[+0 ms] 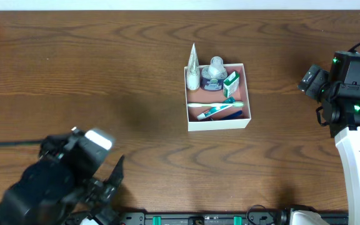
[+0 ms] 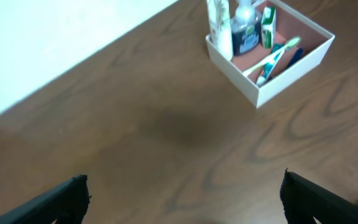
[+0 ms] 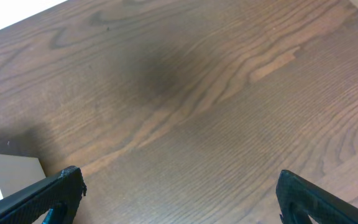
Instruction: Pack container
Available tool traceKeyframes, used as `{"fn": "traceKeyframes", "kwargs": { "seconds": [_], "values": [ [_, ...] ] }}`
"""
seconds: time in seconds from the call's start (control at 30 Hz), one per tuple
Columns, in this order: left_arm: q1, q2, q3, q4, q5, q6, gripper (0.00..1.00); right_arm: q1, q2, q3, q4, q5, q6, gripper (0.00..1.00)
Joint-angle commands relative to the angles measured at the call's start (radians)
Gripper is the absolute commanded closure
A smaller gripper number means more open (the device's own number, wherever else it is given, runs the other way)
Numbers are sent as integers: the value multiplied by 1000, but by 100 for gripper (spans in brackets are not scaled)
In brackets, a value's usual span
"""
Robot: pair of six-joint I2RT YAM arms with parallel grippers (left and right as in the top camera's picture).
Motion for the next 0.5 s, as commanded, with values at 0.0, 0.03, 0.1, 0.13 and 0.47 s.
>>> {"fn": "traceKeyframes", "kwargs": {
  "seconds": [0.0,0.03,0.1,0.13,0.47],
  "values": [
    [-2,-26,-2,-36,61,-63,2,-5,0,9,-1,10,-12,1],
    [-2,-32,-2,-61,78,-63,2,-5,-1,9,-1,11,-12,1],
    [-2,-36,-2,-141,108,-82,2,-5,-1,9,-1,10,-12,1],
    [-2,-36,-2,-183,108,-118,2,-5,-1,9,-1,10,-12,1],
    [25,-52,-43,-274,138,-367,2,-5,-1,9,-1,10,-12,1]
  ]
}}
